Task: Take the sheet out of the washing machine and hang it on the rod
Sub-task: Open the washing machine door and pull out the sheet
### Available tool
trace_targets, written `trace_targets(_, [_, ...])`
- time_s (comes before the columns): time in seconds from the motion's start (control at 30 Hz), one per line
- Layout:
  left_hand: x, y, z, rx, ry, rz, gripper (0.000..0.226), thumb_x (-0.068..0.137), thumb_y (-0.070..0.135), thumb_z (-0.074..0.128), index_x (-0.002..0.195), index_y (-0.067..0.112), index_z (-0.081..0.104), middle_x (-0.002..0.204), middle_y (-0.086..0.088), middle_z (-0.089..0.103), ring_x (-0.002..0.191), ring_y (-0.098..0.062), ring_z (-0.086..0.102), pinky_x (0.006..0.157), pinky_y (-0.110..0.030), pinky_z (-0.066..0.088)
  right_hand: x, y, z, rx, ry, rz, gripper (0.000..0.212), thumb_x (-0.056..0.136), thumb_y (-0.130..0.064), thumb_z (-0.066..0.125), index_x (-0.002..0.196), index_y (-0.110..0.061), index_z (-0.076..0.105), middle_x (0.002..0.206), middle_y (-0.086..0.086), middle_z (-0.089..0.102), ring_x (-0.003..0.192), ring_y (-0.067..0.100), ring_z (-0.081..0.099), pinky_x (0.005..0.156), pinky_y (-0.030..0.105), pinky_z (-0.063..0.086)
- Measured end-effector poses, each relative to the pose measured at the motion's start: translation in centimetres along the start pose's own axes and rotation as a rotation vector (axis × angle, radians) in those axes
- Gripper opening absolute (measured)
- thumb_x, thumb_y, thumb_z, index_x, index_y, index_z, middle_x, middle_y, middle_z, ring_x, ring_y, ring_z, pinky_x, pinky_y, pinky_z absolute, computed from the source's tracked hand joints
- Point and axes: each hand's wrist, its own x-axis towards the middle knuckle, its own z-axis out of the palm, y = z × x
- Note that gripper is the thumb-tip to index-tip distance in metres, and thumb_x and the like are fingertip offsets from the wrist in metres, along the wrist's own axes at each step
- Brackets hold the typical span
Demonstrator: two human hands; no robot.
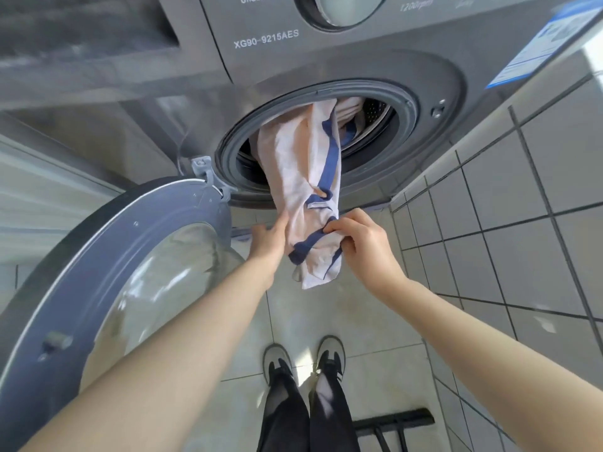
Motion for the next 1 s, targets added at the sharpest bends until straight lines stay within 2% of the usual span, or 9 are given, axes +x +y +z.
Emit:
trace_targets(0.17, [-0.2,0.0,0.1,-0.239,-0.437,-0.183,0.062,0.081,0.078,0.044,0.107,0.027,0.066,0.108,0.0,0.07,0.097,-0.024,0.064,0.09,-0.04,0.048,-1.3,-0.8,0.8,0.065,0.04,-0.063,0.037,0.077,0.016,0.052,0.096,-0.007,0.073,0.087,-0.02,0.044,0.081,-0.017,0.048,0.072,-0.001,0.032])
trace_targets(0.27, [0.0,-0.2,0.5,-0.306,-0.524,-0.218,0.043,0.082,0.064,0.061,0.101,0.026,0.068,0.089,0.001,0.074,0.086,-0.021,0.068,0.094,-0.04,0.049,-1.9,-0.8,1.3,0.104,0.017,-0.028,0.037,0.074,0.015,0.056,0.097,-0.009,0.074,0.09,-0.007,0.057,0.08,-0.009,0.05,0.072,-0.001,0.034])
trace_targets(0.43, [0.1,-0.4,1.0,-0.298,-0.354,-0.149,0.036,0.072,0.018,0.082,0.1,0.003,0.066,0.073,-0.008,0.071,0.064,-0.024,0.068,0.063,-0.035,0.056,-2.4,-1.2,1.8,0.127,-0.132,0.074,0.039,0.075,0.003,0.063,0.107,-0.018,0.071,0.101,-0.001,0.07,0.089,0.007,0.061,0.077,0.006,0.041])
trace_targets(0.53, [0.3,-0.4,0.3,-0.306,-0.244,-0.163,0.045,0.062,0.023,0.083,0.099,0.003,0.065,0.083,-0.013,0.074,0.074,-0.028,0.072,0.076,-0.047,0.059,-2.3,-1.6,0.4,0.272,-0.261,0.126,0.041,0.076,-0.017,0.057,0.116,-0.026,0.061,0.103,-0.012,0.069,0.096,0.005,0.062,0.079,0.015,0.046])
trace_targets(0.6, [0.6,-0.6,-0.3,-0.312,-0.251,-0.185,0.058,0.058,0.034,0.08,0.108,0.008,0.065,0.094,-0.012,0.075,0.084,-0.03,0.072,0.084,-0.052,0.057,-1.8,-1.4,-0.4,0.404,-0.126,0.227,0.039,0.071,-0.019,0.048,0.108,-0.024,0.059,0.096,-0.01,0.069,0.093,0.008,0.062,0.075,0.021,0.05])
trace_targets(0.77, [-1.4,-0.2,-1.3,-0.347,-0.42,-0.257,0.049,0.086,0.048,0.062,0.119,0.012,0.062,0.092,-0.003,0.074,0.09,-0.02,0.068,0.079,-0.033,0.053,1.5,2.3,0.3,0.455,0.237,0.659,0.031,0.08,-0.029,0.048,0.102,-0.011,0.058,0.091,-0.005,0.06,0.082,0.015,0.053,0.075,0.034,0.044])
trace_targets(0.83, [-2.5,0.0,-2.1,-0.367,-0.53,-0.236,0.036,0.088,0.045,0.061,0.111,0.018,0.069,0.098,-0.001,0.075,0.095,-0.019,0.069,0.087,-0.034,0.052,2.5,4.0,1.4,0.513,0.161,0.9,0.041,0.09,-0.04,0.046,0.109,-0.005,0.055,0.098,0.003,0.055,0.085,0.017,0.048,0.081,0.035,0.043])
trace_targets(0.9, [-3.7,0.2,-3.0,-0.404,-0.612,-0.213,0.024,0.091,0.039,0.059,0.092,0.02,0.074,0.089,0.002,0.075,0.082,-0.013,0.071,0.081,-0.031,0.051,2.8,4.9,2.5,0.608,-0.006,1.109,0.041,0.096,-0.053,0.038,0.11,-0.019,0.057,0.105,0.006,0.058,0.096,0.022,0.052,0.098,0.038,0.042])
trace_targets(1.0, [-4.3,-0.4,-3.9,-0.46,-0.62,-0.21,0.032,0.09,0.037,0.058,0.114,0.019,0.068,0.113,0.0,0.068,0.098,-0.017,0.066,0.088,-0.031,0.05,2.4,4.5,3.5,0.931,-0.193,1.211,0.047,0.094,-0.065,0.032,0.1,-0.028,0.061,0.1,0.006,0.066,0.105,0.027,0.06,0.097,0.041,0.045])
